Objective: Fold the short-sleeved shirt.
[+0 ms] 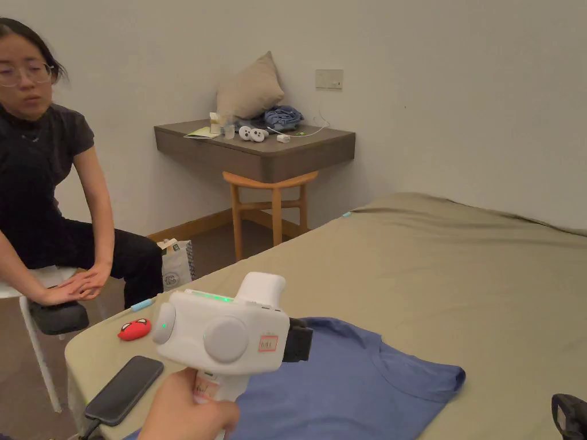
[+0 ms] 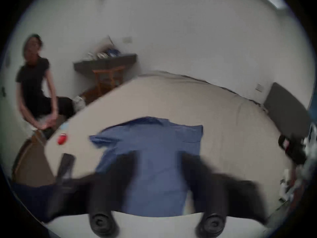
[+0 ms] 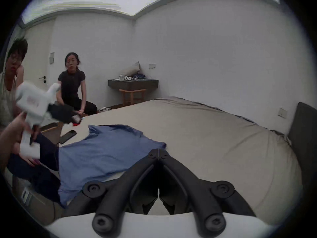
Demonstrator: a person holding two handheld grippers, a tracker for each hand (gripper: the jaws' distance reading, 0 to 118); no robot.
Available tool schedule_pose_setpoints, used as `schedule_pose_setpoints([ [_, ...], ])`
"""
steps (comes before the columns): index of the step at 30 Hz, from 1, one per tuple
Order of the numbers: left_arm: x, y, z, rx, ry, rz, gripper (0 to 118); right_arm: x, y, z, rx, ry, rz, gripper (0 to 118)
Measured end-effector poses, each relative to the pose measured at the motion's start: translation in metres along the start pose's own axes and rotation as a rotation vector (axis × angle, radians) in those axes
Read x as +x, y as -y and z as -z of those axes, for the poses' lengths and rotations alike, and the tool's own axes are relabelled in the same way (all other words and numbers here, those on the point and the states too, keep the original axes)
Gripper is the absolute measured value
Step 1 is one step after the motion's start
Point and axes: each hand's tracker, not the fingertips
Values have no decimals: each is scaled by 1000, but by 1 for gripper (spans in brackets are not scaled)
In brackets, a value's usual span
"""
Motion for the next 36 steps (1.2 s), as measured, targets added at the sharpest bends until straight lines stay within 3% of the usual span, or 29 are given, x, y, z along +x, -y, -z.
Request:
schedule_pose_setpoints([
  [1, 0, -15, 26, -78, 9, -29, 107, 6, 2, -2, -12, 14, -8, 2],
  [6, 5, -39, 121, -367, 98, -23, 107, 29, 15, -9, -71, 51, -3, 2],
  [11, 10, 4, 211, -595, 66, -88, 107, 38, 33, -6, -139, 59, 26, 2],
  [15, 9, 36, 238, -565, 68, -96, 107, 40, 46, -2, -191, 56, 29, 2],
  [17, 19, 33, 227, -524, 55, 13, 107, 42, 49, -2, -201, 58, 26, 2],
  [18, 19, 33, 222, -546, 42, 64, 100, 44, 51, -3, -204, 63, 29, 2],
  [19, 24, 30, 217, -555, -8, 173, 74, 46, 52, -4, -209, 73, 39, 2],
  [20, 27, 26, 215, -554, -74, 251, 33, 48, 52, -5, -213, 84, 53, 2],
  [21, 25, 20, 210, -524, -38, 221, 2, 52, 53, -8, -210, 92, 74, 2],
  [23, 16, -3, 196, -486, 39, 53, 2, 58, 54, -18, -192, 105, 96, 2],
  [27, 31, -51, 150, -263, 90, 69, 2, 74, 52, -43, -177, 147, 99, 2],
  [30, 67, -88, 110, -130, 280, 42, 2, 88, 52, -64, -164, 195, 109, 2],
  [36, 214, -134, 42, -20, 513, 285, 2, 123, 56, -116, -175, 316, 166, 2],
])
